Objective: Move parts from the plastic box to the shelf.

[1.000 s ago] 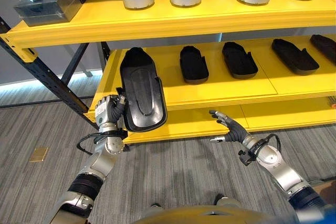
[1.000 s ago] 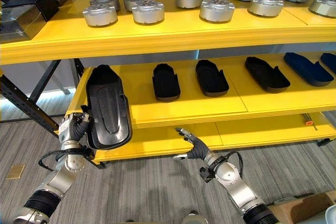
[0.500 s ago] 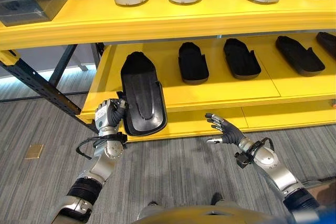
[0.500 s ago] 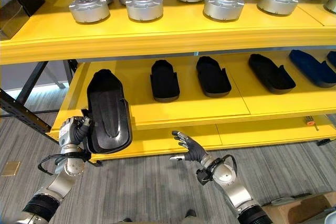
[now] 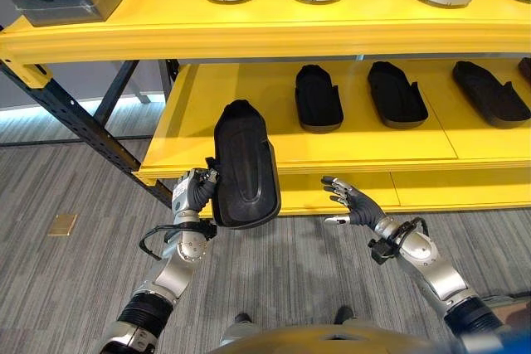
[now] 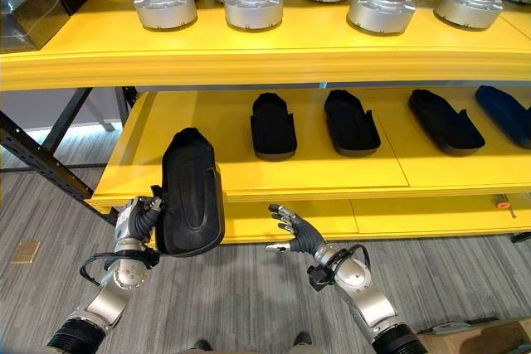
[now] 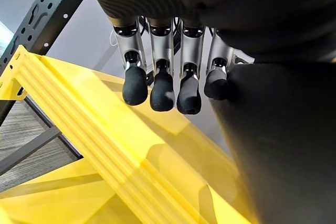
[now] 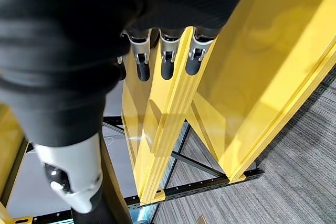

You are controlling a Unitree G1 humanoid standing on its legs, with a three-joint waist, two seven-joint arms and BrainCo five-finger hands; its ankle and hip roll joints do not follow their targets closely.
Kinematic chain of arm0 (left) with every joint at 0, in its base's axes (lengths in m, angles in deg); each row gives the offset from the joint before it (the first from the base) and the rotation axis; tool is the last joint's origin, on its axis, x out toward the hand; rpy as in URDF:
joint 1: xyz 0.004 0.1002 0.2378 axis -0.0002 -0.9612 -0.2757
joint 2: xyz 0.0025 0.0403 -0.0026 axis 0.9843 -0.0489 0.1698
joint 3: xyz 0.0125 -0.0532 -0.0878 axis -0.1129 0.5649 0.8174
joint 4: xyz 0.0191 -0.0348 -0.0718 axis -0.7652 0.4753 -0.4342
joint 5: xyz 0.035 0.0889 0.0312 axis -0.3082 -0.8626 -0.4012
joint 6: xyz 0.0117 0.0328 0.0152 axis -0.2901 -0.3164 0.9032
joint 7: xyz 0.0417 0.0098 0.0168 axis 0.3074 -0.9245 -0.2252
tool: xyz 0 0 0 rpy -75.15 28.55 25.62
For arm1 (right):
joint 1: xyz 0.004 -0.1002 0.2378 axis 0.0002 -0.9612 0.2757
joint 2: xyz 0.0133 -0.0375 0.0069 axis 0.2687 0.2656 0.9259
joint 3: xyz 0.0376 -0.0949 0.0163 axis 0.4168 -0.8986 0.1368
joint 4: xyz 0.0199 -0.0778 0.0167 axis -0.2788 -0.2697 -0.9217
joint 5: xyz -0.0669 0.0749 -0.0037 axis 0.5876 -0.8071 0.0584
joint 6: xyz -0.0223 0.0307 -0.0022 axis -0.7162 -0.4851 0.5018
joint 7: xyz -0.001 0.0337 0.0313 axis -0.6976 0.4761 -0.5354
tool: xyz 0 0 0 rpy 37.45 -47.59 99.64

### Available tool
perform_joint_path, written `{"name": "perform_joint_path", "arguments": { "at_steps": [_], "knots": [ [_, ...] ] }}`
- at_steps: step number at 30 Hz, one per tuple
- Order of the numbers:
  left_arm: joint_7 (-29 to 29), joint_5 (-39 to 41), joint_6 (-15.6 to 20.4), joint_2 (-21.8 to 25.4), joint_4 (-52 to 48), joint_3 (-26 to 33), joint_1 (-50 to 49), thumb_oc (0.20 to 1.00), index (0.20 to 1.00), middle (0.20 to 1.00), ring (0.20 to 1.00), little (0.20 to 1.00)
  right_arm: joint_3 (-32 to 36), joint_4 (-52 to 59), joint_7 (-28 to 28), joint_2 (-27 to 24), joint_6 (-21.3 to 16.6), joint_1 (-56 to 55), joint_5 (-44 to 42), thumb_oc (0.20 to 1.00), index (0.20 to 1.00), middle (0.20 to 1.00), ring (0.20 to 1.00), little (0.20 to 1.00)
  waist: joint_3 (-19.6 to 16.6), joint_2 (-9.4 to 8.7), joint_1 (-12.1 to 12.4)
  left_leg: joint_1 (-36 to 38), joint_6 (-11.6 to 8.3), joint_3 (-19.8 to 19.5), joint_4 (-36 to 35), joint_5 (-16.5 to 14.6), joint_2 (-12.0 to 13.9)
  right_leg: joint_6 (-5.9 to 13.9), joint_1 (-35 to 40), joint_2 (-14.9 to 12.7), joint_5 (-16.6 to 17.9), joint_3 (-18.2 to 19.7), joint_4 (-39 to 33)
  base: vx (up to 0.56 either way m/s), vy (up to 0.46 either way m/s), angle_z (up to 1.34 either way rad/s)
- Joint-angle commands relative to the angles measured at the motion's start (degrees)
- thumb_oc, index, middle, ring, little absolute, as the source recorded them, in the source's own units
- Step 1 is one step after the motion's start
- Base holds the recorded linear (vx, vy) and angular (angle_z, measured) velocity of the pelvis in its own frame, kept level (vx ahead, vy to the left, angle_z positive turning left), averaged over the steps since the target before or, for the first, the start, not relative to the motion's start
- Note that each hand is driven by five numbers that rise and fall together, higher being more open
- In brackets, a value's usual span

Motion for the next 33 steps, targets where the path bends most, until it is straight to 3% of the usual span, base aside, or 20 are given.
{"name": "perform_joint_path", "arguments": {
  "at_steps": [1, 13, 20, 23, 27, 28, 31, 32, 33],
  "knots": [
    [-2.38, 0.38, 3.91, 2.64, -2.54, 0.86, 3.49, 0.2, 0.2, 0.2, 0.2, 0.2, 0.67, 1.32, 0.45, 2.66, -2.44, 2.18, -0.67, 1.0, 1.0, 1.0, 1.0, 1.0, -2.1, -1.88, 0.36, -3.68, 0.14, -0.7, 1.79, 1.04, -2.68, 4.14, -0.32, -2.34, 2.03, -4.3, 0.22, 0.0, 0.035, 0.0],
    [-3.8, 0.89, 3.63, 3.09, -1.65, 1.2, 4.21, 0.2, 0.2, 0.2, 0.2, 0.2, 1.39, 1.83, 0.51, 2.38, -3.81, 3.09, 1.29, 1.0, 1.0, 1.0, 1.0, 1.0, -1.88, -1.94, 0.2, -3.56, 1.05, -1.02, 1.65, 0.59, -3.82, 4.13, -0.06, -2.11, 1.59, -3.52, 0.94, 0.0, 0.09, 0.01],
    [-2.93, 0.15, 4.78, 3.61, -0.18, 0.18, 6.13, 0.2, 0.2, 0.2, 0.2, 0.2, 2.59, 2.77, 0.53, 2.32, -4.51, 4.04, 0.68, 1.0, 1.0, 1.0, 1.0, 1.0, -1.47, -2.01, 0.41, -4.3, 2.79, -2.15, 1.55, 0.14, -5.69, 4.31, -2.12, -1.86, -1.96, -2.2, 7.98, -0.02, 0.135, 0.03],
    [-2.14, -0.48, 5.59, 3.65, -0.26, 0.38, 6.29, 0.2, 0.2, 0.2, 0.2, 0.2, 3.14, 3.37, -0.05, 2.43, -4.17, 4.51, 0.69, 1.0, 1.0, 1.0, 1.0, 1.0, -0.87, -2.05, 1.5, -4.6, 2.82, -0.48, 1.92, 0.35, -5.33, 4.68, -2.95, -2.18, -2.87, -5.16, 10.9, -0.02, 0.081, 0.0],
    [-2.44, 0.3, 4.15, 3.5, -0.99, -0.1, 6.49, 0.2, 0.2, 0.2, 0.2, 0.2, 3.15, 3.0, -0.97, 2.43, -4.99, 4.87, 1.04, 1.0, 1.0, 1.0, 1.0, 1.0, 0.25, -3.0, 1.75, -5.55, 2.39, 0.4, 3.22, -0.18, -5.61, 4.28, -2.06, -0.67, -0.71, -6.02, 6.0, 0.05, 0.0, -0.12],
    [-3.1, 0.6, 3.38, 2.94, -0.8, -0.74, 6.92, 0.2, 0.2, 0.2, 0.2, 0.2, 2.79, 2.53, -0.92, 2.32, -5.84, 4.99, 0.95, 1.0, 1.0, 1.0, 1.0, 1.0, 0.62, -3.57, 1.42, -6.56, 2.0, -0.17, 3.95, -0.26, -5.86, 3.92, -1.19, 0.15, 1.39, -4.77, 1.34, 0.11, -0.045, -0.09],
    [-4.01, 0.37, 2.75, 2.17, -0.41, -1.42, 7.49, 0.2, 0.2, 0.2, 0.2, 0.2, 2.05, 2.01, -0.44, 2.17, -7.3, 5.69, 0.65, 1.0, 1.0, 1.0, 1.0, 1.0, 1.03, -3.46, 0.96, -6.98, 1.75, -0.81, 4.06, 0.05, -5.84, 4.34, -2.92, -0.59, 3.25, -3.07, 0.22, 0.1, -0.05, -0.02],
    [-5.03, -0.17, 2.37, 1.71, 0.09, -1.85, 7.67, 0.2, 0.2, 0.2, 0.2, 0.2, 1.22, 2.24, -0.04, 2.57, -8.49, 6.55, 0.51, 1.0, 1.0, 1.0, 1.0, 1.0, 1.63, -3.01, 0.28, -6.4, 1.5, -0.5, 3.8, 0.6, -5.19, 5.58, -5.89, -2.05, 5.41, -1.9, 0.22, 0.13, -0.072, -0.03],
    [-5.28, -0.29, 2.32, 1.59, 0.26, -1.91, 7.72, 0.2, 0.2, 0.2, 0.2, 0.2, 1.06, 2.27, 0.02, 2.64, -8.81, 6.67, 0.71, 1.0, 1.0, 1.0, 1.0, 1.0, 1.67, -2.8, 0.18, -6.09, 1.3, -0.52, 3.65, 0.37, -5.02, 5.98, -6.17, -2.17, 5.48, -1.7, 0.22, 0.18, -0.1, -0.14]
  ]
}}
